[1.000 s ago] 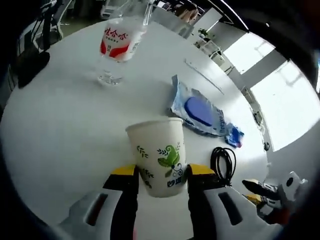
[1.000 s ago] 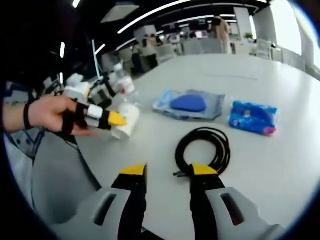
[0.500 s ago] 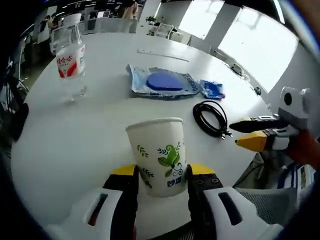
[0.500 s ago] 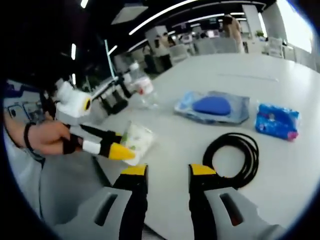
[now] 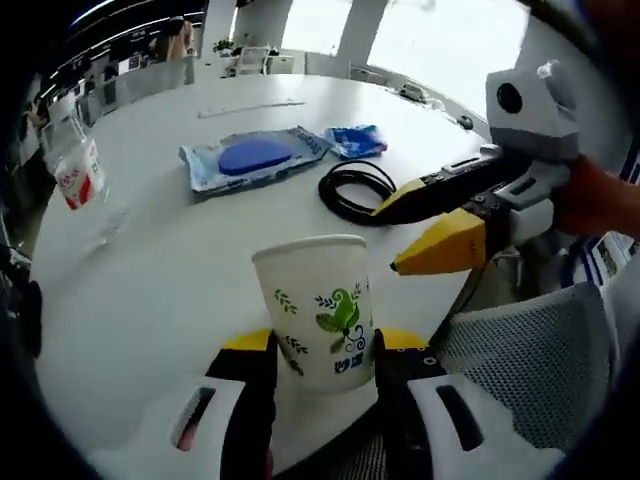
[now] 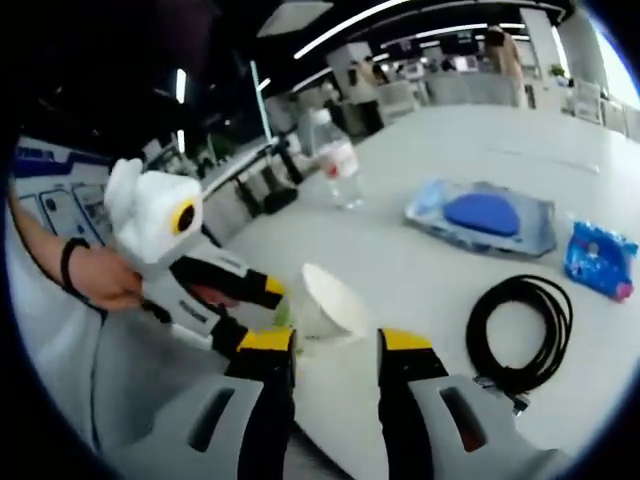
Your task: Arrange the tabletop items into an orderly group along one side of the table until the central work area is clear of visible clutter.
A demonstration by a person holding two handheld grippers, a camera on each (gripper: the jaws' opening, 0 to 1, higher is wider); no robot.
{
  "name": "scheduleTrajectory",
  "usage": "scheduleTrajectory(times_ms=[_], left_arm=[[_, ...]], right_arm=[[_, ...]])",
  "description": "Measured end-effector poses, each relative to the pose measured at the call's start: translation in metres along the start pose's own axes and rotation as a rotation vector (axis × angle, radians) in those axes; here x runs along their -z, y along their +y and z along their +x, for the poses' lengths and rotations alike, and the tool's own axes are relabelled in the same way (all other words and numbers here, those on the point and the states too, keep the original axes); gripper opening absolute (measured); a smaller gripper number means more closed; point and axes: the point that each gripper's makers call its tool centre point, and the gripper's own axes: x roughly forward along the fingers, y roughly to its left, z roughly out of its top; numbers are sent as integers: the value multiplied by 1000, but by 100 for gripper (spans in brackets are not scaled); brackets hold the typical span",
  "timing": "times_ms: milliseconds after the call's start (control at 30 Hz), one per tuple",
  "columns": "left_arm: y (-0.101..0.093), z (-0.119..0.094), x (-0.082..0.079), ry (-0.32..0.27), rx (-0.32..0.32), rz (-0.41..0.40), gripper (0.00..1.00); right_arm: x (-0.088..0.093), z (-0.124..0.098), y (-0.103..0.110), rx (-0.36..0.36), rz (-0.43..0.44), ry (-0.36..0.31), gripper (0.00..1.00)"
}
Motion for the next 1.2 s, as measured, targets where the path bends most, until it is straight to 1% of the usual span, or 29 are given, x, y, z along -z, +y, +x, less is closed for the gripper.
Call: scheduleTrajectory(times_ms=[67, 133, 233, 267, 367, 533, 667, 800, 1100, 1167, 1200], left_arm=[[-8, -1, -1, -1, 27, 51, 37], [-13, -2, -1, 1, 41, 107, 37], [-20, -3, -2, 6, 67, 172, 37], [-22, -3, -1, 11, 76, 216, 37], [-26, -3, 1, 25, 96, 250, 37], [-28, -2, 0, 33, 111, 290, 37], [-27, 0, -5, 29, 104, 289, 37], [-25, 2, -9, 22, 87, 275, 37], [-23, 4, -12, -13, 70, 159, 35], [-23, 4, -11, -4, 64, 171, 34], [-23, 4, -10, 6, 53, 201, 34]], right_arm=[[3, 1, 4, -10, -4, 5, 27], [8, 2, 10, -34, -5, 17, 26], [10, 1, 16, -58, 8, 15, 24], [10, 0, 17, -65, 9, 14, 23], [10, -1, 22, -92, -3, 15, 16], [9, -3, 32, -155, -30, 22, 8], [5, -4, 37, -182, -36, 15, 3], [2, -4, 38, -177, -41, 0, 0], [-1, -11, 23, -129, -1, -36, 0], [0, -12, 21, -119, -2, -33, 0], [0, -13, 20, -117, -1, -33, 0]])
